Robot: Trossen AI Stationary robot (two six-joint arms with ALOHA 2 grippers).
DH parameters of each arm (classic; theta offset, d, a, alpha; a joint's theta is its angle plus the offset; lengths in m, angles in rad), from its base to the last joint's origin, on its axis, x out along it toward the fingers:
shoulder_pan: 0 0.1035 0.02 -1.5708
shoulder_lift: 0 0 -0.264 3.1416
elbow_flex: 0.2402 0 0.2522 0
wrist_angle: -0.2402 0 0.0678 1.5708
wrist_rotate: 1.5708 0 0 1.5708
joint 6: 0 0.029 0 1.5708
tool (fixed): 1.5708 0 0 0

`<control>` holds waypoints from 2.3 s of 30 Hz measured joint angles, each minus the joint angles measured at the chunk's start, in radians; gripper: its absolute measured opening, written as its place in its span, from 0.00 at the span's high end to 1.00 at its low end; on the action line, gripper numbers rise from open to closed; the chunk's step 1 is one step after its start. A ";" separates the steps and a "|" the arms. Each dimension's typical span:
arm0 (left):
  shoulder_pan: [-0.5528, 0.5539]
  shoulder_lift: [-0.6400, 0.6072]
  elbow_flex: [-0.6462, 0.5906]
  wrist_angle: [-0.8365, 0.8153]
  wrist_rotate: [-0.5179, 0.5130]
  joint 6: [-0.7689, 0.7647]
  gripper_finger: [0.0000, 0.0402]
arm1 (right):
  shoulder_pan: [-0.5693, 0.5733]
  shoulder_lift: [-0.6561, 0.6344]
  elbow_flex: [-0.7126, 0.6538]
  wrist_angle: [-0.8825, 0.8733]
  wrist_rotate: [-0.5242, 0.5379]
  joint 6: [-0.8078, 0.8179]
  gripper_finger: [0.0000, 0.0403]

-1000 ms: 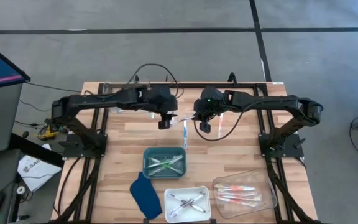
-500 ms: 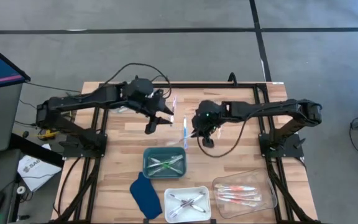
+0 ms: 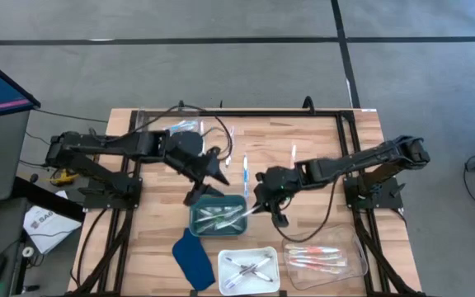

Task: Pick & Place Toothbrushes
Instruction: Put the purple toothbrush into the white bin

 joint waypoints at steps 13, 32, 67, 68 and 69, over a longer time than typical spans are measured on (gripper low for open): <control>-0.192 0.000 0.000 0.003 -0.169 0.000 0.61 | 0.230 0.000 0.000 0.075 0.279 0.299 0.96; -0.482 0.002 -0.171 0.013 -0.737 -0.337 0.61 | 0.560 0.109 0.087 0.161 0.715 0.710 0.96; -0.894 0.001 -0.215 0.286 -1.335 -0.381 0.61 | 0.728 0.656 0.930 -0.726 0.887 1.317 0.96; -0.894 0.001 -0.216 0.311 -1.335 -0.360 0.61 | 0.724 0.656 0.930 -0.724 0.890 1.312 0.96; -0.894 0.001 -0.220 0.337 -1.335 -0.340 0.61 | 0.722 0.656 0.930 -0.724 0.899 1.307 0.96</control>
